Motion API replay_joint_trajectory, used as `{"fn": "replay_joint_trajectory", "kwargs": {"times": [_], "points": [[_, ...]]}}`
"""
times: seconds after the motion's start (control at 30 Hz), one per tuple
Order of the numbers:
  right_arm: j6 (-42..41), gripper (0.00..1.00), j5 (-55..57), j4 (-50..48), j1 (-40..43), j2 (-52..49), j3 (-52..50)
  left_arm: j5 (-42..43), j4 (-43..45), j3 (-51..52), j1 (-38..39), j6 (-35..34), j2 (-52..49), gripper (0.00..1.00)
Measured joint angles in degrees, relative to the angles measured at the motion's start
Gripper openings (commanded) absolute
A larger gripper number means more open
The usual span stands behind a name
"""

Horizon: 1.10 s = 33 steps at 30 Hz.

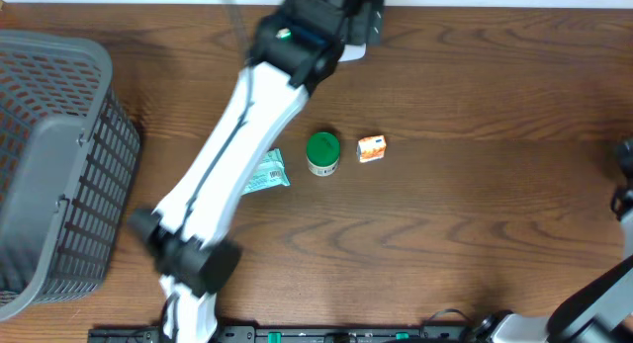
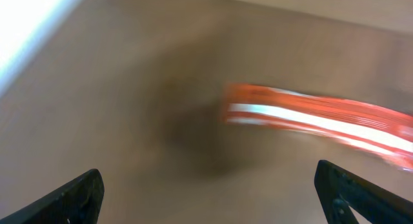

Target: Scan the item barcode

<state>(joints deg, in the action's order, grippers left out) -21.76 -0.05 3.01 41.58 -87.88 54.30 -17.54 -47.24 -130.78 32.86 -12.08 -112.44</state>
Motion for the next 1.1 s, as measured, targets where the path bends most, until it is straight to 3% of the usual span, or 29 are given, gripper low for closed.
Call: {"fn": "replay_joint_trajectory", "kwargs": {"times": [0.1,0.13,0.17,0.33,0.37,0.43,0.57,0.7,0.93,1.1], "points": [[-1.3,0.35,-6.4,2.3,-7.5,4.8,0.5,-5.5,-0.7,-0.2,0.6,0.6,6.5,0.98],[-2.0,0.26,-8.8,2.7,-10.6,5.7,0.5,-7.1,-1.0,-0.3,0.6,0.7,8.5,0.98],[-2.5,0.24,-11.1,3.0,-13.7,6.1,0.6,-8.8,-1.7,-0.4,0.6,0.8,10.3,0.98],[-5.4,0.38,-16.5,2.9,-30.9,3.6,0.6,-15.3,-4.0,-0.4,-0.4,1.5,15.3,0.98],[-5.7,0.45,-16.7,2.2,-34.4,2.4,0.6,-16.3,-4.3,-0.4,-0.6,1.6,15.8,0.98],[-6.3,0.74,-17.1,0.1,-41.1,-0.5,0.6,-18.1,-5.1,-0.4,-0.9,1.6,16.6,0.98],[-7.0,0.99,-17.1,-1.6,-51.0,-4.1,0.6,-21.3,-7.0,-0.4,-1.9,1.7,18.5,0.98],[-7.3,0.99,-15.6,6.9,-57.4,-4.4,4.7,-23.2,-9.0,-0.4,-4.0,1.6,20.8,0.98],[-7.7,0.99,-5.2,36.0,-64.5,-5.4,29.5,-24.4,-9.4,-0.4,-7.2,1.6,23.0,0.98],[-8.7,0.99,-1.7,47.0,-67.3,-11.5,43.7,-24.6,-10.0,-0.4,-7.4,1.6,23.2,0.98]]}}
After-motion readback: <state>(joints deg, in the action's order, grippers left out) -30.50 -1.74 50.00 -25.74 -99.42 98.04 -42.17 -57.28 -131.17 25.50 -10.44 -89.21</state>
